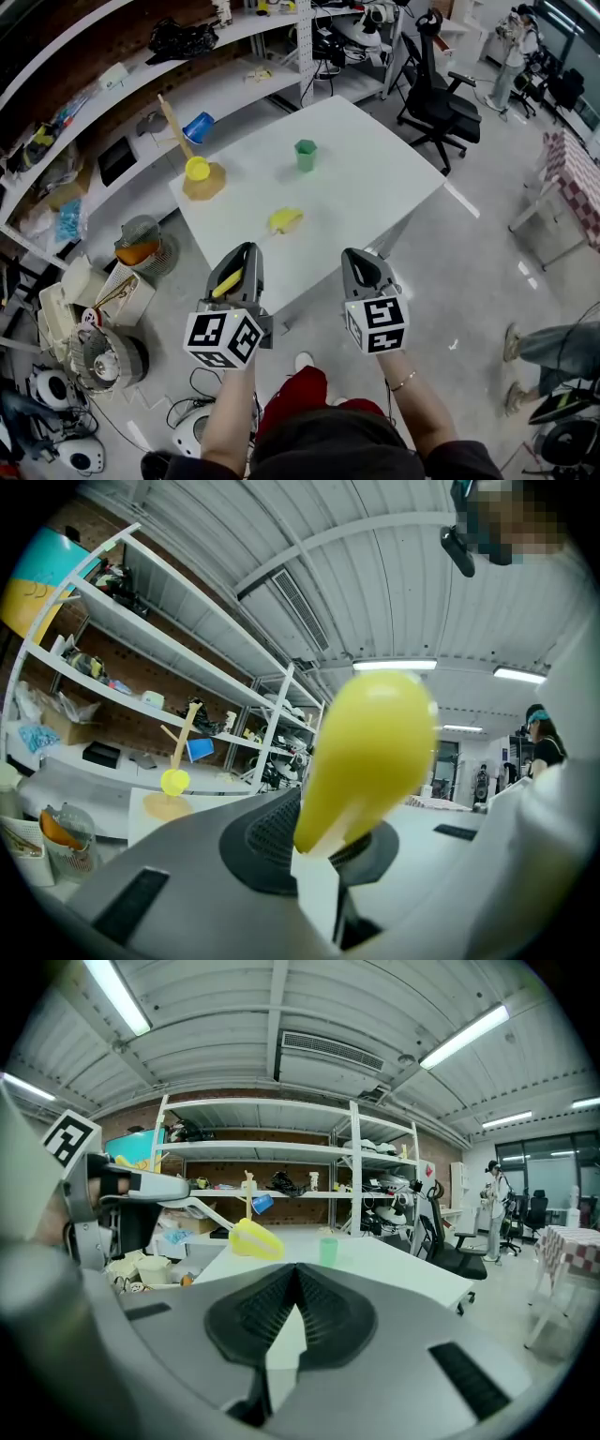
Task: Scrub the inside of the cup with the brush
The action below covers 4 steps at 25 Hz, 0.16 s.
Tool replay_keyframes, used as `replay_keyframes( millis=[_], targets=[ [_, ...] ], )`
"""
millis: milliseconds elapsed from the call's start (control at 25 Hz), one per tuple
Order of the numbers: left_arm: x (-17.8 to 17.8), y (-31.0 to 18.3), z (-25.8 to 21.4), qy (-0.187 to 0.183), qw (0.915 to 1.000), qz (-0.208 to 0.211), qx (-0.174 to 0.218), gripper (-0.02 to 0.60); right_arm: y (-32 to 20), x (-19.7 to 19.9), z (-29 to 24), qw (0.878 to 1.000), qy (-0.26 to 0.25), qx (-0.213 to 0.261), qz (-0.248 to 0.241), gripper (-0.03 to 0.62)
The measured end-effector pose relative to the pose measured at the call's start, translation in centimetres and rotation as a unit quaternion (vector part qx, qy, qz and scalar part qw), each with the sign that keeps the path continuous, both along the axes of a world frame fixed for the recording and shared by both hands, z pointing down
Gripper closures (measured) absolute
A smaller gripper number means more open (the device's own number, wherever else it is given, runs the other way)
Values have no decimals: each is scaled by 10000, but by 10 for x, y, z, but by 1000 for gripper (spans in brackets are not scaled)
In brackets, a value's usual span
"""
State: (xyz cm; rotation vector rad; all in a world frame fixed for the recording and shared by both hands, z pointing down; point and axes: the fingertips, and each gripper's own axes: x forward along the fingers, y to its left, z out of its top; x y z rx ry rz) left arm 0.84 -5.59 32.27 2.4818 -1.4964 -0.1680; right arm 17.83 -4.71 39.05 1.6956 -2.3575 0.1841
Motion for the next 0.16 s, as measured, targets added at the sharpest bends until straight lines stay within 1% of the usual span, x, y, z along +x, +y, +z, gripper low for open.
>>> replay_keyframes(
  millis=[160],
  targets=[
    [8,29,-4,-11,10000,-70,52,543,27,14,-6,10000,-27,54,58,576]
  ],
)
